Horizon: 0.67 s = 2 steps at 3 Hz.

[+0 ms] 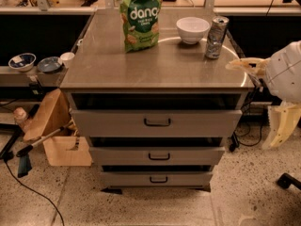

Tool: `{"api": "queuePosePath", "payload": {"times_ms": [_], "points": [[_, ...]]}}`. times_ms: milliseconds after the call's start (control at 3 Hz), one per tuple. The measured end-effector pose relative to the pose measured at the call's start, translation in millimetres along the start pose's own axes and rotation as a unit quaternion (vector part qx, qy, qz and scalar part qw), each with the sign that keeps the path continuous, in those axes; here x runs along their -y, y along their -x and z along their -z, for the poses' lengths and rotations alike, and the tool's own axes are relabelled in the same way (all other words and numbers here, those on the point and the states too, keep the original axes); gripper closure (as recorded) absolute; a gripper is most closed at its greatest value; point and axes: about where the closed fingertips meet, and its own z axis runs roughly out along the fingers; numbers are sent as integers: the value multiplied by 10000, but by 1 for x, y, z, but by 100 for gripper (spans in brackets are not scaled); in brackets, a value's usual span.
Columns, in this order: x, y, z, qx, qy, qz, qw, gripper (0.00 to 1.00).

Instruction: Open middle drawer

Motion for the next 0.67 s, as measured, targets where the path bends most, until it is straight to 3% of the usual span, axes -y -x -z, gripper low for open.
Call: {"api": "queuePosePath", "payload": {"times_ms": [333,667], "points": [[0,0,0,-7,-3,-7,10000,0],[-9,-4,-29,-37,-85,-268,9996,0]]}}
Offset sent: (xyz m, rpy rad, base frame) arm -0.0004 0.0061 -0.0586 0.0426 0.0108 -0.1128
